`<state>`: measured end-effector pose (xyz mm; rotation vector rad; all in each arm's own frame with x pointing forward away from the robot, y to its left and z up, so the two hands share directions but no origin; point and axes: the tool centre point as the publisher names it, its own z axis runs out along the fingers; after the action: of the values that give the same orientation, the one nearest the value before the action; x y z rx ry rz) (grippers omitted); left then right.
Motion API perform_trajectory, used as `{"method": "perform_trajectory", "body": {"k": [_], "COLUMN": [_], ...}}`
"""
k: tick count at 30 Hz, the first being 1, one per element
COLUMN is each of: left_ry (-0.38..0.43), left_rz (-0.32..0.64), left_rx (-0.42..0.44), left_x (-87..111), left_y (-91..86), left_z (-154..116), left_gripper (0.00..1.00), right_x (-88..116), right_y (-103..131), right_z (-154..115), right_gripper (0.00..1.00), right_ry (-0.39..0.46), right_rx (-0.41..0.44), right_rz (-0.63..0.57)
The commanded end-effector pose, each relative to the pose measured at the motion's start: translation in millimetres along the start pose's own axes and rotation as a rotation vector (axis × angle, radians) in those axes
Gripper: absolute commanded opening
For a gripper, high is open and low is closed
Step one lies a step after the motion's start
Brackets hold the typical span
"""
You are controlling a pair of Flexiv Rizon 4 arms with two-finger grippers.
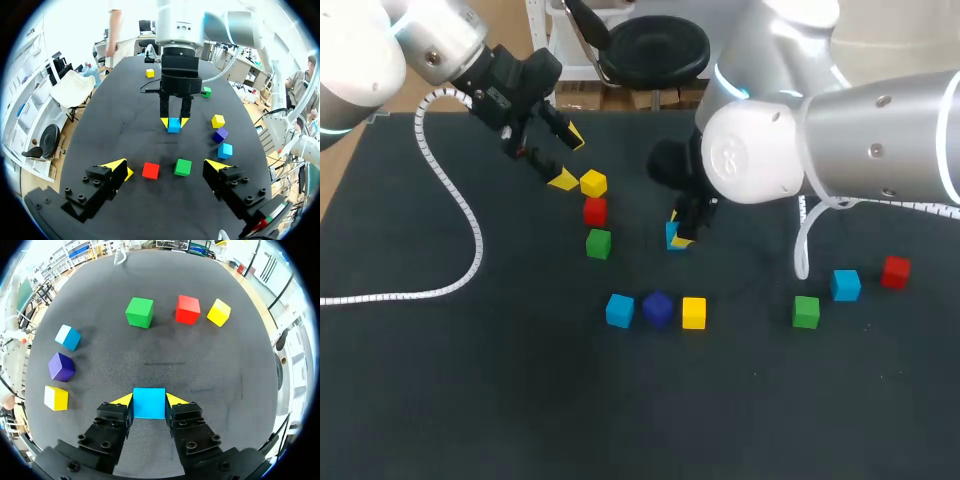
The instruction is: Place the blue cubes, place green cubes on the blue cubes, place the yellow cubes on the green cubes, then place the red cubes on the yellow cubes, and place purple cube on the red cubes.
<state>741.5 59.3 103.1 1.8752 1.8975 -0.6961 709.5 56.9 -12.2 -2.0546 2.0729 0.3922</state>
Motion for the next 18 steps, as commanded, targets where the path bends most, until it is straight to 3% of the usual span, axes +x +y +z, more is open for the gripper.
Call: {"method": "perform_trajectory", "body": {"k": [1, 2, 3, 4, 18], "left_ry": [0.001, 0.001, 0.001, 0.001, 0.001], "left_rz": [0.0, 0.0, 0.0, 0.0, 0.0], "left_rx": [-0.001, -0.001, -0.001, -0.001, -0.001], "left_x": [0.1, 0.1, 0.1, 0.1, 0.1], "left_y": [-0.4, -0.4, -0.4, -0.4, -0.4], "left_z": [-0.3, -0.3, -0.3, -0.3, -0.3], "left_gripper": [1.0, 1.0, 1.0, 1.0, 1.0], "right_x": [0.9, 1.2, 1.4, 1.5, 7.2], "right_y": [-0.2, -0.4, -0.7, -0.8, -2.3], "right_z": [2.3, 2.4, 2.2, 2.0, -16.9], "right_gripper": [0.35, 0.41, 0.58, 1.0, 1.0], "right_ry": [0.0, -0.001, -0.003, -0.003, -0.054], "right_rx": [-0.003, -0.005, -0.006, -0.006, 0.004], "right_rz": [0.003, 0.008, 0.01, 0.01, 0.037]}}
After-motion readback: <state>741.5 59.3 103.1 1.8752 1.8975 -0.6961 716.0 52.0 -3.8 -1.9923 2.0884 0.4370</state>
